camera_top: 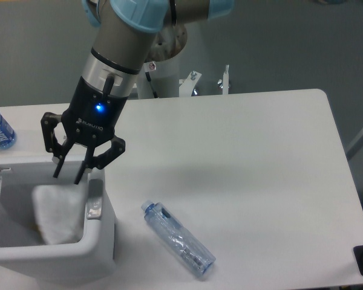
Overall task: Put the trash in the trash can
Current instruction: 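Raise the gripper from the bin and move it to the clear bottle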
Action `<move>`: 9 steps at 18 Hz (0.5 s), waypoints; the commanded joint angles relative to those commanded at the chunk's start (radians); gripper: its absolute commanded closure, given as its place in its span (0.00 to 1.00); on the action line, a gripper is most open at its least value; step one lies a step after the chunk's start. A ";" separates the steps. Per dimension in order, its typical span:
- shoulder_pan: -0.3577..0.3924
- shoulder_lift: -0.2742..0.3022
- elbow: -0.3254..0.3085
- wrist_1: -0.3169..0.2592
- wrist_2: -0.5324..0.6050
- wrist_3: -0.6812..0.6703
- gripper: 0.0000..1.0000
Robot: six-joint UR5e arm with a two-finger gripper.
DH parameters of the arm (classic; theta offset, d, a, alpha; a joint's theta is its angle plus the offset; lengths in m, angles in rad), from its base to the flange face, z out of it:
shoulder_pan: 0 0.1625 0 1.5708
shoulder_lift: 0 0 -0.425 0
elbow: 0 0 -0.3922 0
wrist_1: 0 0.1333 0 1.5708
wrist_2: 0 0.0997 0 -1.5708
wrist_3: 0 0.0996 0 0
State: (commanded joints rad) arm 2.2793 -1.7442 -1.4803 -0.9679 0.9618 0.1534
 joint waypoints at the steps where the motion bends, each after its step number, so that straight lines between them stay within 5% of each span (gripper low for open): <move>1: 0.026 0.002 0.002 0.003 0.000 -0.002 0.00; 6: 0.139 -0.034 0.015 0.041 0.005 -0.103 0.00; 9: 0.167 -0.070 0.017 0.043 0.119 -0.133 0.00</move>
State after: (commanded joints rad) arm 2.4467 -1.8146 -1.4634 -0.9250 1.0809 0.0200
